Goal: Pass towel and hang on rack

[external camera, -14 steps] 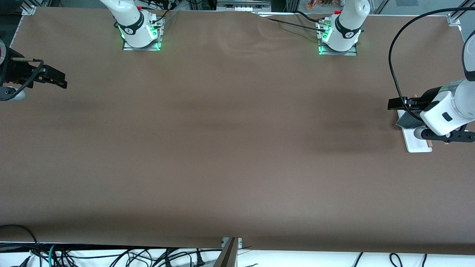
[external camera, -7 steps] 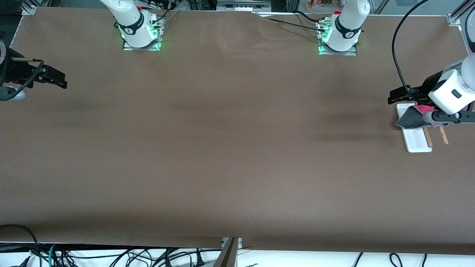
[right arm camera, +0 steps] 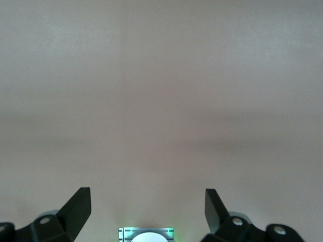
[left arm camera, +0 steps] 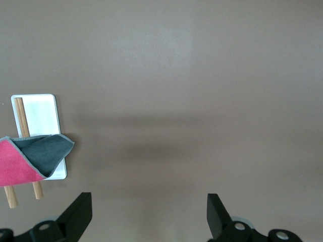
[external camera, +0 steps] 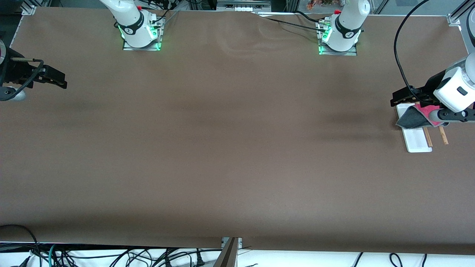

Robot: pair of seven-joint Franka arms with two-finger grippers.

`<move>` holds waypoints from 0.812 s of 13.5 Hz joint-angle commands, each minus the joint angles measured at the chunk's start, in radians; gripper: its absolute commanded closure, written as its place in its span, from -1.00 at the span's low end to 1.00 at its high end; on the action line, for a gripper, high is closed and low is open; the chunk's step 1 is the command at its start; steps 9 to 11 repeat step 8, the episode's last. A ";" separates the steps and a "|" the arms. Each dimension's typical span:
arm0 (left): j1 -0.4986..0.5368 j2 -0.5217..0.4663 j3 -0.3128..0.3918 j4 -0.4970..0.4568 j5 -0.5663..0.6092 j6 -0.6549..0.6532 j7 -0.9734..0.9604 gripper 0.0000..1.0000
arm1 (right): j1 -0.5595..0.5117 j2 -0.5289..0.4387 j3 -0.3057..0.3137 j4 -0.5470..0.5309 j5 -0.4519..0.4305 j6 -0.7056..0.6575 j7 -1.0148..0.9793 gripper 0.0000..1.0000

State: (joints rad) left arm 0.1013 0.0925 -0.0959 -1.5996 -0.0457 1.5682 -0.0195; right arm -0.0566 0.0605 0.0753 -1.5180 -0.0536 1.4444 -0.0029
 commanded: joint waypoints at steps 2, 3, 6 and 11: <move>0.021 -0.022 -0.015 0.012 0.021 0.007 -0.002 -1.00 | -0.009 -0.005 0.008 0.009 0.015 0.001 0.004 -1.00; 0.023 -0.022 -0.016 0.013 0.015 0.009 -0.016 -1.00 | -0.009 -0.005 0.008 0.009 0.015 0.001 0.004 -1.00; 0.021 -0.011 -0.018 0.053 0.017 0.003 -0.017 -1.00 | -0.011 -0.004 0.006 0.009 0.015 0.001 0.004 -1.00; 0.023 -0.011 -0.016 0.053 0.017 0.003 -0.014 -1.00 | -0.011 -0.004 0.008 0.009 0.015 0.001 0.004 -1.00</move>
